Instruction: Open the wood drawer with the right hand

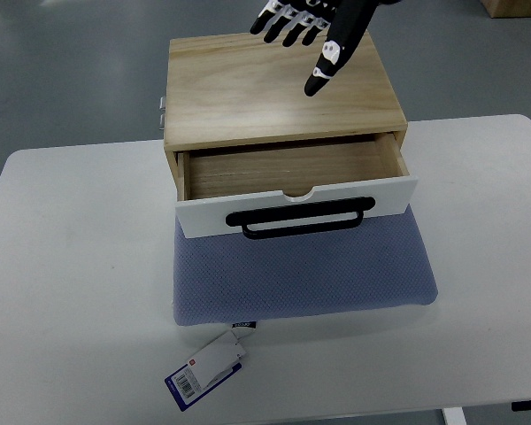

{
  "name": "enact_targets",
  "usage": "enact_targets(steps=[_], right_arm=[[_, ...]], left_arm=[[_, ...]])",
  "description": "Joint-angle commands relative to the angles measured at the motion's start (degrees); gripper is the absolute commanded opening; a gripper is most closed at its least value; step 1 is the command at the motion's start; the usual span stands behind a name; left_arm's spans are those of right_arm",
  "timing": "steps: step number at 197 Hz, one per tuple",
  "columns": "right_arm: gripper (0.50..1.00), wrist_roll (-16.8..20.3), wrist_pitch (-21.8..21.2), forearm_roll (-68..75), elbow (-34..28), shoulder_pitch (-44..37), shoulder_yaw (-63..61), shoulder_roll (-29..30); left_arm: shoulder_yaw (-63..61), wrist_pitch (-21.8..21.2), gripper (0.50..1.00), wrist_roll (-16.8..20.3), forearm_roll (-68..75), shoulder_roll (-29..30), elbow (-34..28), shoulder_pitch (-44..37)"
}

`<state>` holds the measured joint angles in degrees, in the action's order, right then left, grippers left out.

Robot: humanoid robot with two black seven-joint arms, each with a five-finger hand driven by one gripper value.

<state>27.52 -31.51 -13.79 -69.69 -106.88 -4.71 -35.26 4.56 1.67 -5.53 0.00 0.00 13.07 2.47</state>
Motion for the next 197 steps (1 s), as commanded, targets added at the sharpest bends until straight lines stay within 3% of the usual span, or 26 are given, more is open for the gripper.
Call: enact_targets(steps=[1, 3, 4, 21, 39, 49, 50, 52, 76, 91, 117, 128, 129, 144, 197], right_arm=[[0.944, -2.12, 3.39, -0.1, 5.96, 5.72, -7.6, 0.37], [0.944, -2.12, 3.39, -0.1, 5.96, 5.72, -7.6, 0.37], [0.944, -3.69, 6.43, -0.1, 9.79, 10.68, -14.3, 1.06], [0.944, -6.69, 10.94, -0.1, 15.19, 18.46, -24.9, 3.0], [0.944, -10.47, 14.28, -0.1, 19.23, 25.84, -34.57, 5.29], [0.944, -10.47, 14.29, -0.1, 19.24, 25.85, -34.58, 5.29], [0.944, -13.43, 16.29, -0.1, 21.41, 29.85, -40.24, 6.6], [0.944, -14.16, 16.74, -0.01, 21.87, 30.94, -41.69, 6.87], [0.944, -21.98, 21.14, 0.08, 25.56, 40.43, -53.64, 10.56], [0.944, -25.41, 21.67, 0.08, 28.28, 45.44, -60.76, 13.28], [0.944, -27.78, 21.76, 0.78, 33.03, 51.07, -71.93, 20.05], [0.944, -27.79, 21.76, 0.78, 33.03, 51.07, -71.93, 20.06], [0.946, -29.09, 21.67, 1.3, 34.6, 52.73, -76.28, 22.58], [0.946, -30.95, 21.58, 1.57, 35.67, 55.29, -80.98, 25.15], [0.946, -31.3, 20.96, 1.66, 35.67, 58.81, -86.35, 30.34]], left_arm=[[0.01, 0.0, 1.0, 0.0, 0.0, 0.0, 0.03, -0.01], [0.01, 0.0, 1.0, 0.0, 0.0, 0.0, 0.03, -0.01], [0.01, 0.0, 1.0, 0.0, 0.0, 0.0, 0.03, -0.01], [0.01, 0.0, 1.0, 0.0, 0.0, 0.0, 0.12, -0.01], [0.01, 0.0, 1.0, 0.08, 0.0, 0.0, 0.03, -0.01], [0.01, 0.0, 1.0, 0.08, 0.0, 0.0, 0.03, -0.01], [0.01, 0.0, 1.0, 0.0, 0.0, 0.0, 0.03, -0.01], [0.01, 0.0, 1.0, 0.0, 0.0, 0.0, 0.03, -0.01], [0.01, 0.0, 1.0, 0.0, 0.0, 0.0, 0.29, -0.01], [-0.08, 0.0, 1.0, 0.0, 0.08, 0.0, 0.47, -0.01], [-0.08, 0.0, 1.0, 0.08, 0.09, 0.0, 0.47, -0.01], [-0.08, 0.0, 1.0, 0.08, 0.09, 0.0, 0.47, -0.01], [-0.08, 0.0, 1.0, 0.0, 0.17, 0.0, 0.56, -0.01], [-0.08, 0.0, 1.0, 0.0, 0.17, 0.0, 0.56, -0.01], [-0.08, 0.0, 1.0, 0.0, 0.17, 0.0, 0.56, -0.01]])
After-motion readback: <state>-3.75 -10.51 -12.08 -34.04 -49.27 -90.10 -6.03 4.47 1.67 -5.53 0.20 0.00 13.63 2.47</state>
